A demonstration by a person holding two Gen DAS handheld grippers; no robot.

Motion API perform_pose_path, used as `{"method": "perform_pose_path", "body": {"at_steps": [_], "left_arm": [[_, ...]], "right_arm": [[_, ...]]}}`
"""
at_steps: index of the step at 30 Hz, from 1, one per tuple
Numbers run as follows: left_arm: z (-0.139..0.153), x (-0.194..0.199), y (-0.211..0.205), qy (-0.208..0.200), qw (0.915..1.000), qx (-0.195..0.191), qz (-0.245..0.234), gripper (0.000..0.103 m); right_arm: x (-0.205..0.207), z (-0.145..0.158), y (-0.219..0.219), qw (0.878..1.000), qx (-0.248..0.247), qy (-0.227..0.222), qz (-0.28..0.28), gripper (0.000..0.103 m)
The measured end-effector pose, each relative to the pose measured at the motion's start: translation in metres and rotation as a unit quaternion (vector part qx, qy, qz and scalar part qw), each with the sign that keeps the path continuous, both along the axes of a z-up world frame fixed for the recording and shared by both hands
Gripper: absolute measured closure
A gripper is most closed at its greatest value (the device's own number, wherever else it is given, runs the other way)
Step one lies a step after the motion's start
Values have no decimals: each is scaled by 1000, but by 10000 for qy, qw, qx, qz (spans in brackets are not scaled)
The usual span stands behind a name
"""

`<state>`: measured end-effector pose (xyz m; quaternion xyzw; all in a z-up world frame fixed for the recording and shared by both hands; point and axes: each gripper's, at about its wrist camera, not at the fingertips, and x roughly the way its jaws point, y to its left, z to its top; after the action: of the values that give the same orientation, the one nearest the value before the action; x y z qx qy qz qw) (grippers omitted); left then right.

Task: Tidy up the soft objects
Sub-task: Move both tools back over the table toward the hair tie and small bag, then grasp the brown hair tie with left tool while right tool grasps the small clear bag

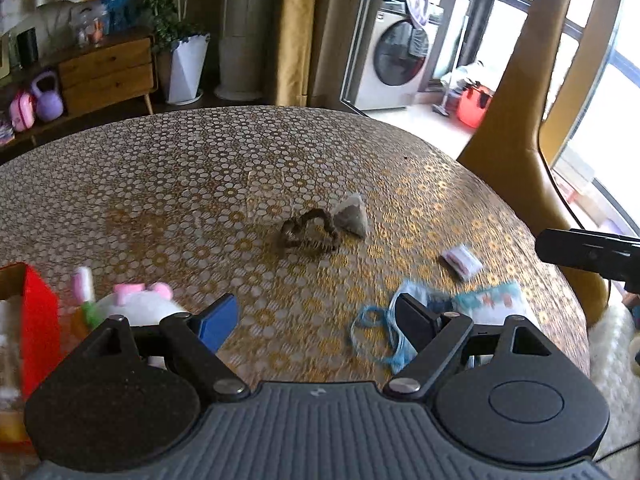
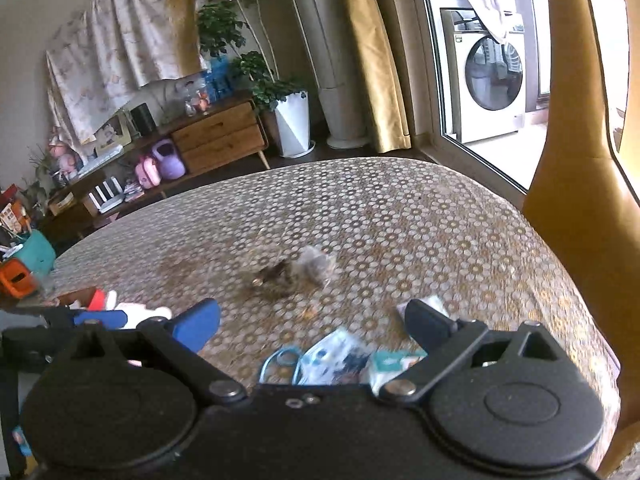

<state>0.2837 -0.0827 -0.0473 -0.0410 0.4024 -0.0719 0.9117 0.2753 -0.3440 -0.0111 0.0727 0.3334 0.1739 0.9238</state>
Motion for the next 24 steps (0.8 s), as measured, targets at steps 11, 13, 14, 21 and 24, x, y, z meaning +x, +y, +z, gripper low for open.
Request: {"method": "perform_pose_path", "body": {"at_steps": [11, 13, 14, 21, 24], "left_arm": [[-37, 56, -27, 92, 9973, 189, 704, 17], [-42, 63, -30, 75, 9967, 235, 769, 17], [-46, 68, -31, 91, 9964, 238, 811, 17], [-69, 96, -37, 154, 9946, 249, 996, 17], [-79, 106, -36, 210, 9937, 210, 1079, 17]], "right_arm": [[74, -21, 6, 9994, 110, 320, -18, 6], [87, -26, 9, 9992, 89, 383, -5, 7], [94, -29, 11, 9991, 83, 417, -2, 7], [137, -53, 23, 9974, 28, 716, 76, 9], [154, -65, 29, 9961, 20, 875, 77, 11]]}}
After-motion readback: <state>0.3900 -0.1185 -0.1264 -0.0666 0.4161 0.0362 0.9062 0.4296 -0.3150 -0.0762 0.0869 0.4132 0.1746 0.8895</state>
